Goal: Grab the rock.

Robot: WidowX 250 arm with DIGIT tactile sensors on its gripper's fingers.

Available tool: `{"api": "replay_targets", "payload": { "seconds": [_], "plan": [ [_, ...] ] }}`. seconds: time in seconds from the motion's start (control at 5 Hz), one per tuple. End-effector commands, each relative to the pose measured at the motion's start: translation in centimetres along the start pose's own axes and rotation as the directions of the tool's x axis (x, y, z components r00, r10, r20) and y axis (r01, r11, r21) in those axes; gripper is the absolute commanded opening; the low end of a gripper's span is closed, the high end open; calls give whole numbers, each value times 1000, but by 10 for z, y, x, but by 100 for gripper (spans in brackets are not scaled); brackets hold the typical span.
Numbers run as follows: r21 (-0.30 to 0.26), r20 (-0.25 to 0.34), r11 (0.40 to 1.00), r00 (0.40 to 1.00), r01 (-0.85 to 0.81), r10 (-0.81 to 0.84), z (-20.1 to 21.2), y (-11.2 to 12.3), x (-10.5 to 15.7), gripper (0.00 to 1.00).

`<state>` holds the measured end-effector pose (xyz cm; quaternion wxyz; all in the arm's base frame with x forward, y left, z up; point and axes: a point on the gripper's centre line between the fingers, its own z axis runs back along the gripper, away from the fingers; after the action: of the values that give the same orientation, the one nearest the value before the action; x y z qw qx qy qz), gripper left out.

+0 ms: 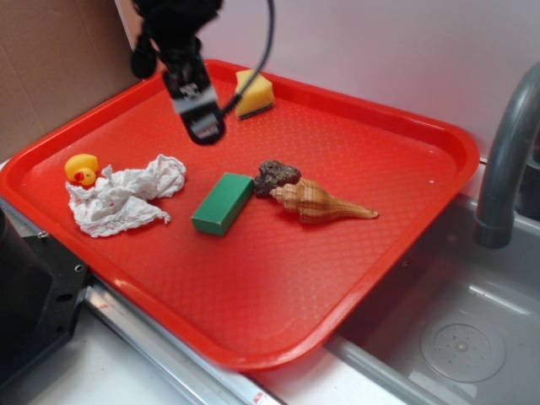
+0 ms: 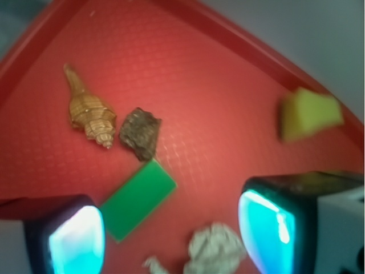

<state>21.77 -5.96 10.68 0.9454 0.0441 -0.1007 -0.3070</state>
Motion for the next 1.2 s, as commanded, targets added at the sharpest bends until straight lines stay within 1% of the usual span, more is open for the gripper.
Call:
{"api": "replay_targets", "payload": {
  "seconds": [0.0, 0.2, 0.4, 0.6, 0.8, 1.0],
  "plan": [
    [-116, 90, 951, 957, 286, -277, -17, 3, 10, 100],
    [-140, 55, 944, 955, 297, -292, -37, 7, 8, 100],
    [-137, 32, 940, 950, 312, -311, -55, -1, 12, 100],
    [-146, 49, 929, 940, 341, -337, -63, -14, 16, 100],
    [-148, 42, 928, 940, 341, -338, -68, -20, 22, 100],
    [-142, 18, 929, 940, 341, -342, -76, -21, 25, 100]
  ]
}}
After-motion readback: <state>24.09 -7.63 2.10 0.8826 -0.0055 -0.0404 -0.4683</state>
